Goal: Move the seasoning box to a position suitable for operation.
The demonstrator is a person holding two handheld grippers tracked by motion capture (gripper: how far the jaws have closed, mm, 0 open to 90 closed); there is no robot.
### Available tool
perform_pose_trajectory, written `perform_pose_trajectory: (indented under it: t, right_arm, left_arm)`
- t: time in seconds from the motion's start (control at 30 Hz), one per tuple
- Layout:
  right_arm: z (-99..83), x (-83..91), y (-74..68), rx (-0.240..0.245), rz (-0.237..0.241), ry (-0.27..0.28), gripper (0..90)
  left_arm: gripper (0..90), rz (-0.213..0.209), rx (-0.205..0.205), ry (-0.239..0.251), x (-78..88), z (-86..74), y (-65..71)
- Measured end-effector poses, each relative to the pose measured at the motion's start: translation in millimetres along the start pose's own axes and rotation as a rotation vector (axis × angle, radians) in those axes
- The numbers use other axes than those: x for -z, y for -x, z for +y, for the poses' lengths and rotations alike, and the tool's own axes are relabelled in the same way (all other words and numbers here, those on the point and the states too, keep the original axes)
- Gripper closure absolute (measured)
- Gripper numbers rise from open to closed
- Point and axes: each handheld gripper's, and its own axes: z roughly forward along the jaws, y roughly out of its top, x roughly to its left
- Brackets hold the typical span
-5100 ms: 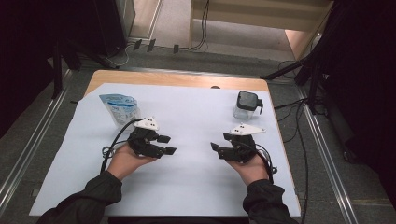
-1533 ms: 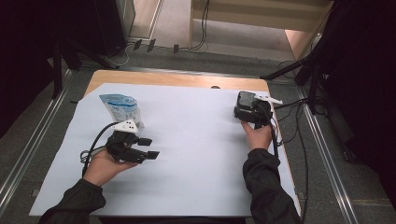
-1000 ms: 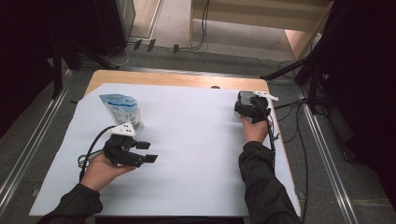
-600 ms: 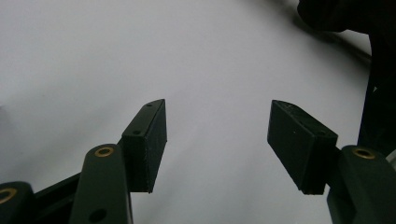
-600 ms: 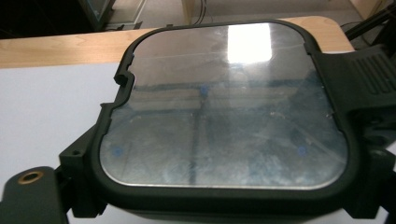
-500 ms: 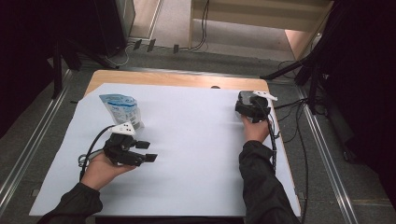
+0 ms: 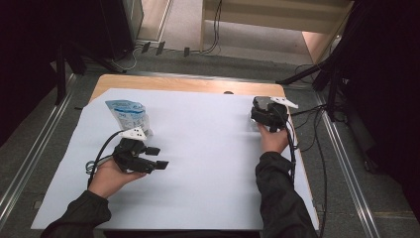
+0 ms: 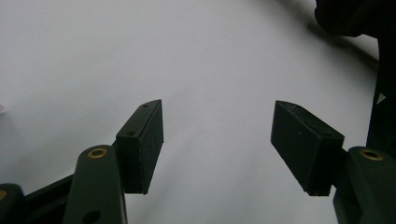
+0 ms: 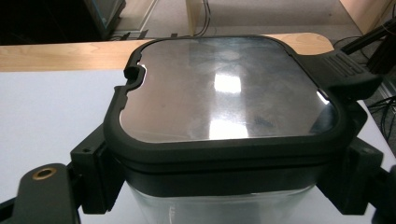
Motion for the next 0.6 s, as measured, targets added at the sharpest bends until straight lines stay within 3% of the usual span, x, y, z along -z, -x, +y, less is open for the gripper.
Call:
perform_pose_trajectory:
  t: [0.17,0.6]
  right_arm:
    - [0.1,13.6,-4.0,0.010,0.028,0.008,16.0]
    - [-7.6,47.3,-31.5,0.071,0.126,0.018,16.0]
  left_arm:
    - [35.4,-0.012,-0.016,-0.004,-4.6,5.2,-1.2]
    - [31.6,-0.030,0.007,-0.004,-12.8,18.3,-8.6]
